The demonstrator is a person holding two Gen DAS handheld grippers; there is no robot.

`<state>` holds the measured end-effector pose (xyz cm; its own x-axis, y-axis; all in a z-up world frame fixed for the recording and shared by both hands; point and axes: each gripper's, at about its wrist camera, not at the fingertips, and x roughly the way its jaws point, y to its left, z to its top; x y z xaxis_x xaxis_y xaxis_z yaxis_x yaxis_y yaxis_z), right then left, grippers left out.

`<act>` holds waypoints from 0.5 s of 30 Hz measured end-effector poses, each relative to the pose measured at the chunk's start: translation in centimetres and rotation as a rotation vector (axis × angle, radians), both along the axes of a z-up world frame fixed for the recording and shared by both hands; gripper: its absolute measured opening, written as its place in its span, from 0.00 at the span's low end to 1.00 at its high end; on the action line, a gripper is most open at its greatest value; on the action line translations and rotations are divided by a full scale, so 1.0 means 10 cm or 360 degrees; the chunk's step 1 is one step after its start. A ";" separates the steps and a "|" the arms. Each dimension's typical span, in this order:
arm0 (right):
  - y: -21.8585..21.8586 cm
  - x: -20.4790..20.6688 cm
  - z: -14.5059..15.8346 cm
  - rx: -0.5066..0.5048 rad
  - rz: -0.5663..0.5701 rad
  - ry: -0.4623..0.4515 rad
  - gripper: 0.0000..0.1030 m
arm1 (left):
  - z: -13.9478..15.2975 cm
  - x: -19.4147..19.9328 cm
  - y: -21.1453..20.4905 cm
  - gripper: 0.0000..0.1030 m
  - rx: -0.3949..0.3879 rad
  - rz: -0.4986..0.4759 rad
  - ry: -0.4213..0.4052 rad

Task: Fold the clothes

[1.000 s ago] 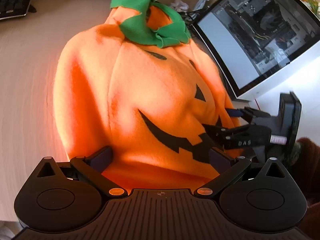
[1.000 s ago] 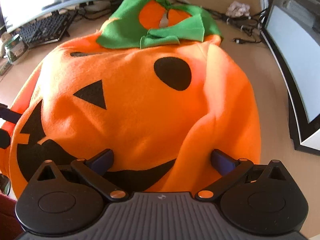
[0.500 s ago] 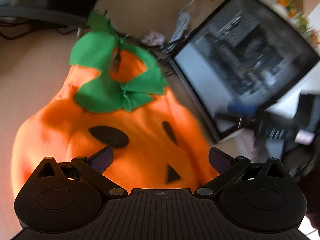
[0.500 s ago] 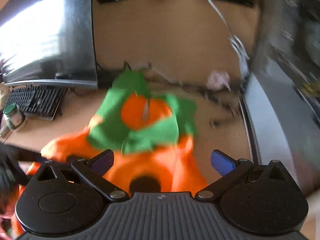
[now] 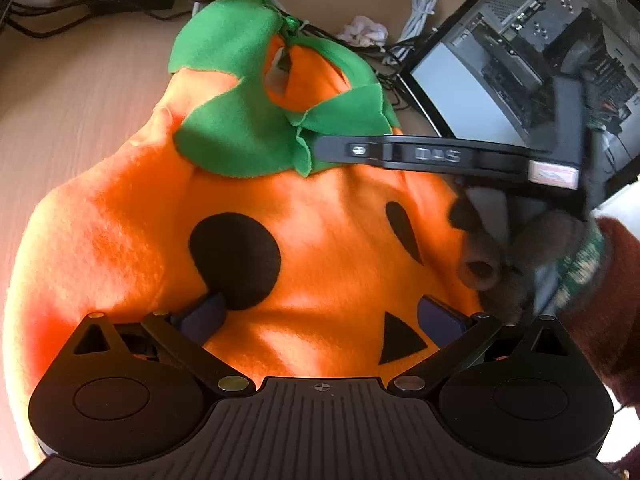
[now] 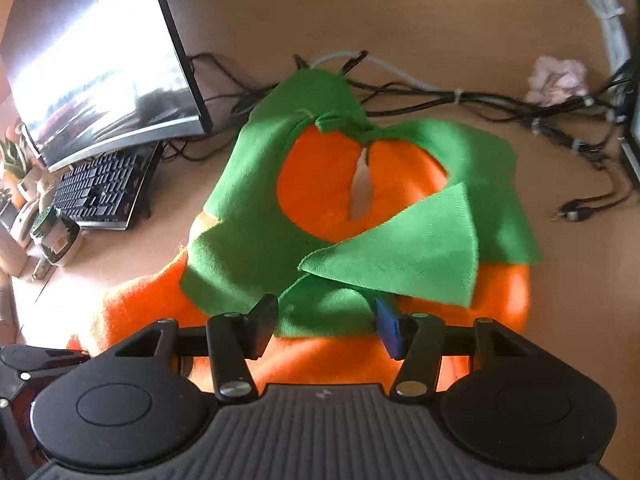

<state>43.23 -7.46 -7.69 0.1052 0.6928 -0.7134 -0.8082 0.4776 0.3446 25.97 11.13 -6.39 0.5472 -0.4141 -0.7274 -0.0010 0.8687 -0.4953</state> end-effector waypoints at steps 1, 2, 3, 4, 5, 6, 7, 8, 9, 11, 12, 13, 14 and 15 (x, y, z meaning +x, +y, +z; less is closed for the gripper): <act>0.03 0.01 -0.01 0.0023 0.0038 0.0053 0.54 | 0.00 0.00 -0.01 1.00 0.0007 -0.0003 -0.0006; 0.02 -0.02 0.02 0.0043 0.0105 0.0106 0.54 | 0.00 0.00 -0.02 1.00 0.0014 -0.0005 -0.0012; 0.02 -0.05 0.05 0.0063 0.0177 0.0159 0.54 | 0.00 0.00 -0.03 1.00 0.0022 -0.0008 -0.0018; -0.05 -0.13 0.13 0.0069 0.0253 0.0167 0.54 | 0.00 0.00 -0.04 1.00 0.0031 -0.0016 -0.0022; -0.12 -0.21 0.20 0.0072 0.0330 0.0169 0.54 | 0.00 -0.01 -0.04 1.00 0.0037 -0.0026 -0.0027; -0.23 -0.29 0.28 0.0046 0.0363 0.0150 0.55 | 0.00 -0.02 -0.04 1.00 0.0034 -0.0034 -0.0035; -0.35 -0.36 0.35 0.0016 0.0390 0.0128 0.56 | -0.01 -0.03 -0.03 1.00 0.0025 -0.0041 -0.0047; -0.48 -0.38 0.40 -0.0018 0.0373 0.0109 0.58 | -0.02 -0.04 -0.01 1.00 0.0014 -0.0047 -0.0061; -0.58 -0.40 0.44 -0.0049 0.0317 0.0078 0.59 | -0.02 -0.05 0.00 1.00 0.0002 -0.0054 -0.0075; -0.72 -0.38 0.52 -0.0079 0.0172 -0.0007 0.59 | -0.04 -0.07 0.03 1.00 -0.0019 -0.0060 -0.0097; -0.75 -0.34 0.56 -0.0073 0.0084 -0.0061 0.59 | -0.04 -0.08 0.04 1.00 -0.0025 -0.0058 -0.0104; -0.77 -0.30 0.60 -0.0068 -0.0004 -0.0114 0.59 | -0.04 -0.09 0.04 1.00 -0.0031 -0.0056 -0.0110; -0.74 -0.21 0.59 -0.0033 -0.0061 -0.0125 0.59 | -0.05 -0.09 0.04 1.00 -0.0031 -0.0054 -0.0113; -0.70 -0.12 0.58 0.0007 -0.0114 -0.0129 0.59 | -0.04 -0.08 0.03 1.00 -0.0025 -0.0054 -0.0112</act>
<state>42.03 -14.48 -1.90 0.2118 0.6844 -0.6977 -0.7975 0.5337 0.2815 25.13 11.40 -6.83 0.5821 -0.4441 -0.6811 0.0636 0.8600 -0.5064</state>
